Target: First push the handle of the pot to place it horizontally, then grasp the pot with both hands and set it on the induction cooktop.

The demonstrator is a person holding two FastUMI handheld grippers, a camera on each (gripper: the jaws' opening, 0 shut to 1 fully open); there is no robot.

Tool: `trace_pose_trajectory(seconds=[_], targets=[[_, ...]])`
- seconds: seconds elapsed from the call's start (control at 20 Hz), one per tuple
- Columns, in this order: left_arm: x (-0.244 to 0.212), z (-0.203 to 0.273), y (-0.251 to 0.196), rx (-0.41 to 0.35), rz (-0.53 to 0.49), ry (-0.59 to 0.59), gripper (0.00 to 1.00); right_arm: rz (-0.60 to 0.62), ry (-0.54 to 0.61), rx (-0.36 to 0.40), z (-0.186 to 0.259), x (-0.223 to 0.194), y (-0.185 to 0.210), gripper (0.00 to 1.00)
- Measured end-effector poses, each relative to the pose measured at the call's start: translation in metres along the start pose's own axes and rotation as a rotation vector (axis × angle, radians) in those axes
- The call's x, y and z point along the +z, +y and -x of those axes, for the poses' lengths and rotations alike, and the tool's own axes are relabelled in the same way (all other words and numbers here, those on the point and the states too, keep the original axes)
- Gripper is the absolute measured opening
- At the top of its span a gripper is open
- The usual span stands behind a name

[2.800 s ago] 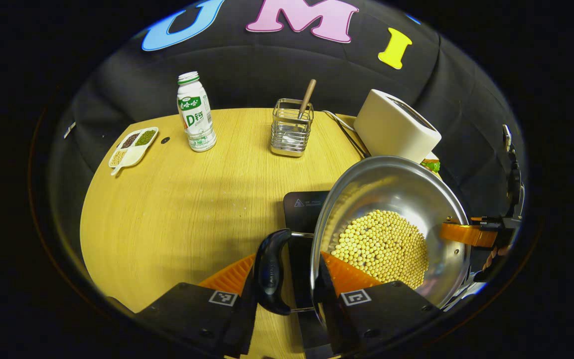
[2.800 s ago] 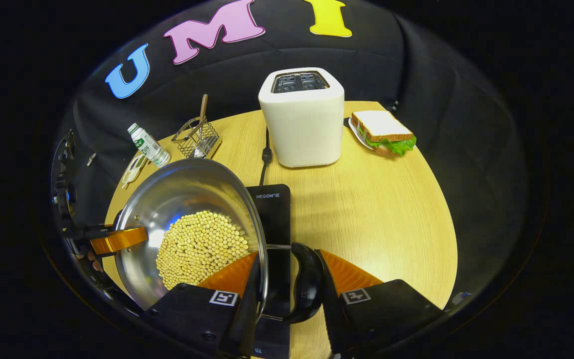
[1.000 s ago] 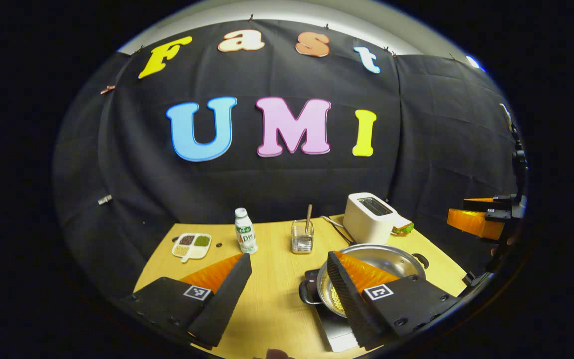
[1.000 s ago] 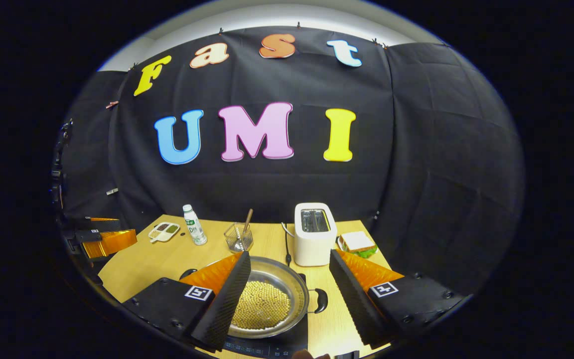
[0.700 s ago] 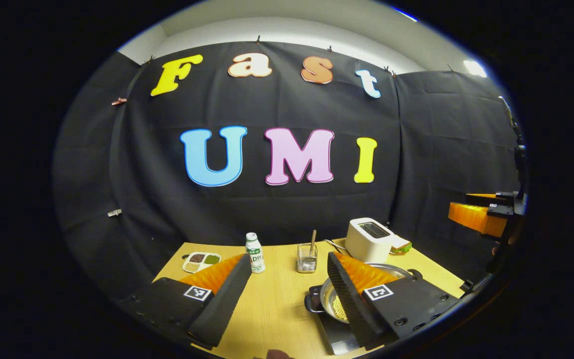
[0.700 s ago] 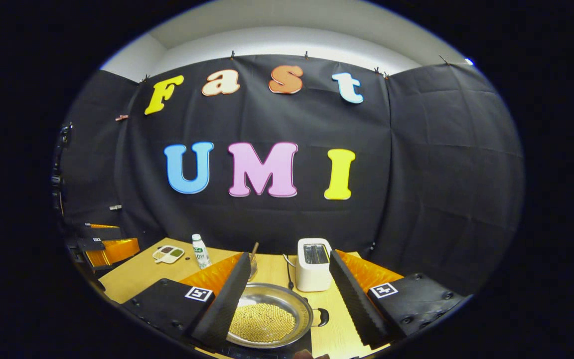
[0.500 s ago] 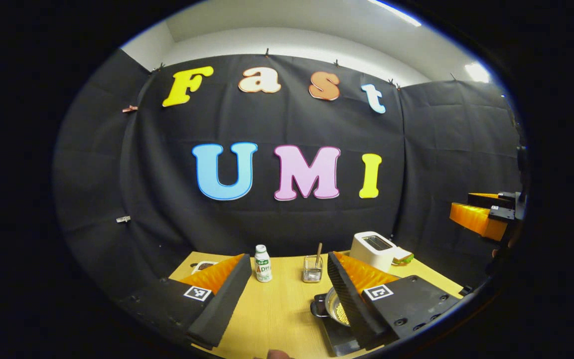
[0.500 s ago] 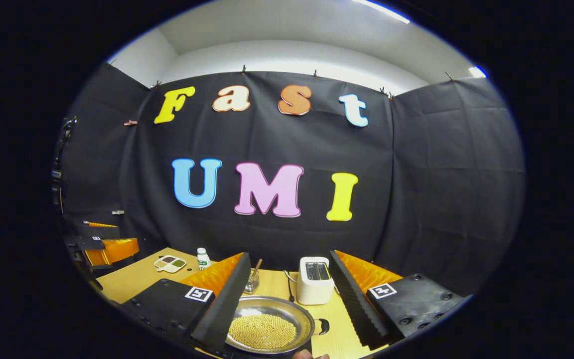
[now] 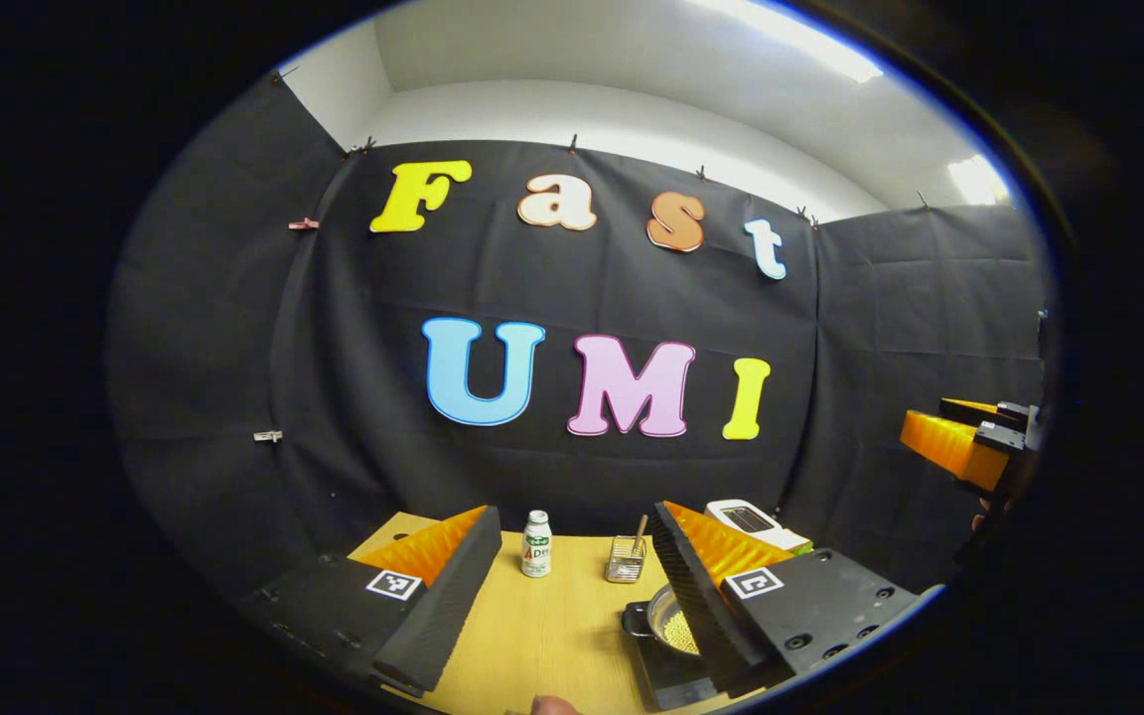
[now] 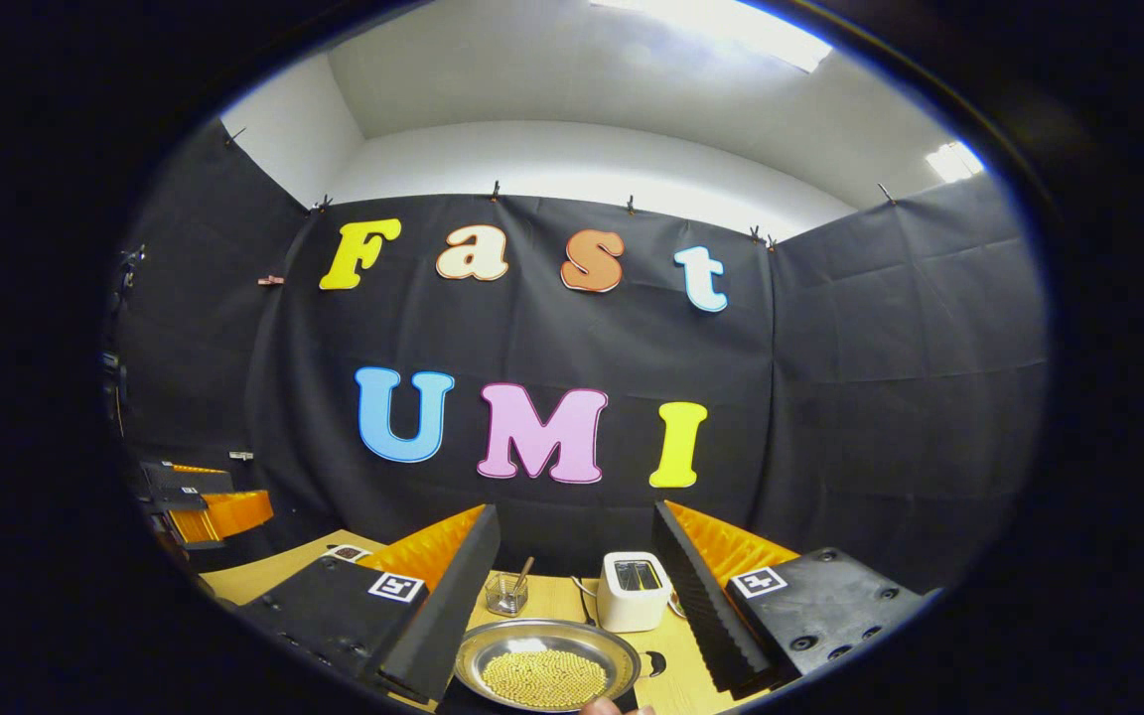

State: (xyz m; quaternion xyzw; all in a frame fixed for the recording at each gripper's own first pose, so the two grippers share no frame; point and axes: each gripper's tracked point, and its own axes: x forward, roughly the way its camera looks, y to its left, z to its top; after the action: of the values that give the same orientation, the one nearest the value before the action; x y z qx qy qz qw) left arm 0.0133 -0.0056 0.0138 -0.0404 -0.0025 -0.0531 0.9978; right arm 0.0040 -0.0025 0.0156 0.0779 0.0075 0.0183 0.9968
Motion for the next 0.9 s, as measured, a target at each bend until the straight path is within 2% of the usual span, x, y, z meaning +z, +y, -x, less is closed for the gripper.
trace_pose_trajectory(seconds=[0.1, 0.15, 0.2, 0.25, 0.45, 0.5, 0.55, 0.85, 0.9], targets=[[0.01, 0.006, 0.011, 0.026, -0.035, -0.025, 0.95, -0.001, 0.014, 0.003, 0.007, -0.003, 0.005, 0.96], [0.013, 0.009, 0.015, 0.035, -0.063, -0.037, 0.95, -0.005, 0.019, 0.0, 0.007, -0.003, 0.006, 0.92], [0.016, 0.012, 0.017, 0.036, -0.085, -0.041, 0.95, -0.013, 0.016, 0.002, 0.009, 0.0, 0.007, 0.96], [0.016, 0.013, 0.014, 0.03, -0.095, -0.044, 0.95, -0.017, 0.014, 0.002, 0.009, 0.002, 0.009, 0.96], [0.009, 0.024, 0.002, -0.004, -0.077, -0.022, 0.95, -0.01, 0.016, 0.006, 0.012, 0.001, 0.01, 0.92], [0.006, 0.024, 0.003, -0.004, -0.069, -0.016, 0.95, -0.01, 0.016, 0.006, 0.013, 0.001, 0.01, 0.96], [0.005, 0.024, 0.003, 0.001, -0.063, -0.011, 0.95, -0.01, 0.017, 0.006, 0.013, 0.001, 0.009, 0.92], [0.007, 0.022, 0.005, 0.017, -0.083, -0.015, 0.95, -0.003, 0.03, -0.001, 0.016, -0.002, 0.003, 0.92], [0.005, 0.022, 0.003, 0.014, -0.082, -0.01, 0.95, -0.003, 0.029, -0.002, 0.015, -0.002, 0.002, 0.96]])
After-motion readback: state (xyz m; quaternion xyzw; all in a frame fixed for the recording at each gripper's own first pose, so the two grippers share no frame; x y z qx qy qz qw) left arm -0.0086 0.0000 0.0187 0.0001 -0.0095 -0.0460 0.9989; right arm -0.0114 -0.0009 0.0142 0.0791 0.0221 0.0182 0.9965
